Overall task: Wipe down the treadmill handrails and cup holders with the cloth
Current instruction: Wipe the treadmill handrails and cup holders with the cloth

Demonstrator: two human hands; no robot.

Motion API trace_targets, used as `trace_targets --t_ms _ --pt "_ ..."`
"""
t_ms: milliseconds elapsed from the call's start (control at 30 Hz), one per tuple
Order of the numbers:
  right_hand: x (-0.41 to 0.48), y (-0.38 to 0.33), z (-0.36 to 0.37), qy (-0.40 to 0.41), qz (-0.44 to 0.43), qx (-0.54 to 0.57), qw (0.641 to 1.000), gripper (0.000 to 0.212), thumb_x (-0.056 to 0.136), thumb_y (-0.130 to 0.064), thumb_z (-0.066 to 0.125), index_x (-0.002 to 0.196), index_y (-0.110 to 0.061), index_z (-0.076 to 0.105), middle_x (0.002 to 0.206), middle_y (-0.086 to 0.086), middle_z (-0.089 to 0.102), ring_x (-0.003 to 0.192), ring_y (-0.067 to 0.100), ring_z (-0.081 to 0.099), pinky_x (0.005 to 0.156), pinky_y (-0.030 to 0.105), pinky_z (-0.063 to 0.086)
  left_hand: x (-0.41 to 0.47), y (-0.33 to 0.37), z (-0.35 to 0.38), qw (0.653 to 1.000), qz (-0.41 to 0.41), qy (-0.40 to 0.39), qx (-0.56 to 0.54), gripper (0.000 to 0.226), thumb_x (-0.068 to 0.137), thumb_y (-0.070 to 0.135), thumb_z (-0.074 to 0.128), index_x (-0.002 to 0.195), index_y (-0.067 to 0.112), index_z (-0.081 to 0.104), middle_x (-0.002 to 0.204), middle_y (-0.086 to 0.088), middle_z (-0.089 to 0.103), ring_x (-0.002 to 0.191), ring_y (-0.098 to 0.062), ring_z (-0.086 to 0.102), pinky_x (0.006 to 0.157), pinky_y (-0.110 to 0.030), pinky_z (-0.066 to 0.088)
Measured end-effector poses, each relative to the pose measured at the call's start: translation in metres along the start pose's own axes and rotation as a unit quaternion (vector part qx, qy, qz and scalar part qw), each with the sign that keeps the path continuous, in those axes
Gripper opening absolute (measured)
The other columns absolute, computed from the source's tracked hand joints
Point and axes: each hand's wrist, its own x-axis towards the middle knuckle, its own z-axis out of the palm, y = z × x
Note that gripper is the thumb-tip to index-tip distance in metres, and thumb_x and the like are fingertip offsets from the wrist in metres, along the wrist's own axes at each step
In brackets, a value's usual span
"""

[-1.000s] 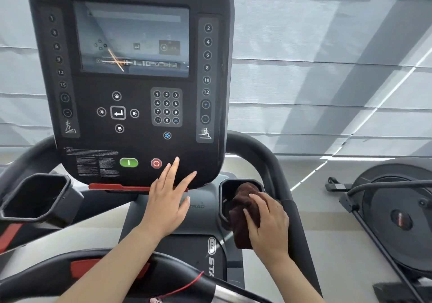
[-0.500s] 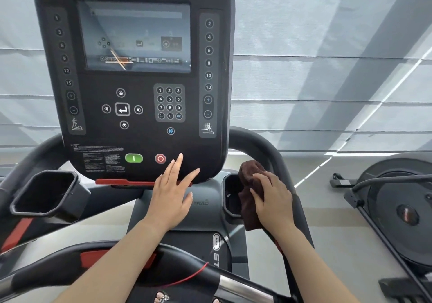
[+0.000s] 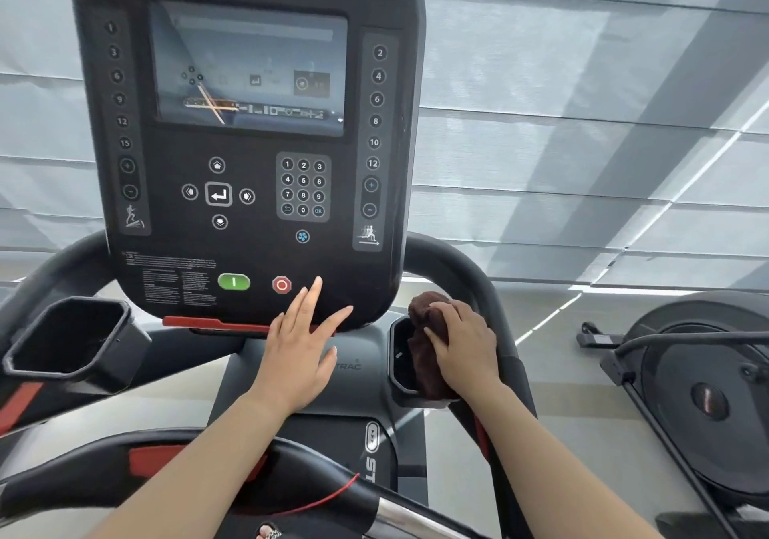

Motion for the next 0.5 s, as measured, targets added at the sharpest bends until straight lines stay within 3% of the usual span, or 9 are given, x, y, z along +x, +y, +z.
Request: trace_targets --t_ms 200,300,400,500 --pt "0.007 -0.006 0.005 -0.006 -0.044 -0.002 0.999 0.026 0.09 -0.035 0.054 0.116 -0.032 0.053 0.127 -0.006 0.053 0.117 0.024 0.045 0.097 0.043 0.031 0.002 0.001 0.001 1.0 0.001 0.003 0.003 0.062 0.084 0.025 0.053 0.137 0.044 0.028 0.157 0.0 -0.006 0.144 -0.02 -0.001 0.108 -0.047 0.024" --pt "0.023 -0.007 0.002 -0.031 -0.02 0.017 0.999 0.026 0.09 -0.038 0.052 0.116 -0.033 0.052 0.123 -0.004 0.055 0.112 0.025 0.048 0.096 0.045 0.035 -0.001 0.001 0.001 1.0 0.004 0.001 -0.002 0.062 0.084 0.025 0.053 0.137 0.044 0.028 0.157 0.002 -0.007 0.144 -0.02 -0.001 0.109 -0.048 0.025" --pt "0.027 -0.01 0.0 -0.043 0.002 0.024 0.999 0.028 0.091 -0.039 0.051 0.118 -0.032 0.05 0.123 -0.003 0.054 0.112 0.026 0.049 0.096 0.048 0.037 -0.002 -0.002 -0.002 1.0 0.006 -0.006 0.005 0.062 0.084 0.025 0.052 0.138 0.043 0.027 0.155 0.005 -0.014 0.144 -0.019 -0.003 0.111 -0.048 0.025" --pt "0.013 -0.018 -0.002 -0.025 -0.043 0.038 0.998 0.026 0.091 -0.037 0.052 0.116 -0.034 0.051 0.122 -0.007 0.054 0.113 0.022 0.047 0.099 0.046 0.032 0.0 -0.005 -0.006 0.999 0.016 -0.026 0.03 0.063 0.086 0.028 0.049 0.14 0.044 0.021 0.152 0.005 -0.022 0.143 -0.019 -0.008 0.113 -0.046 0.022"
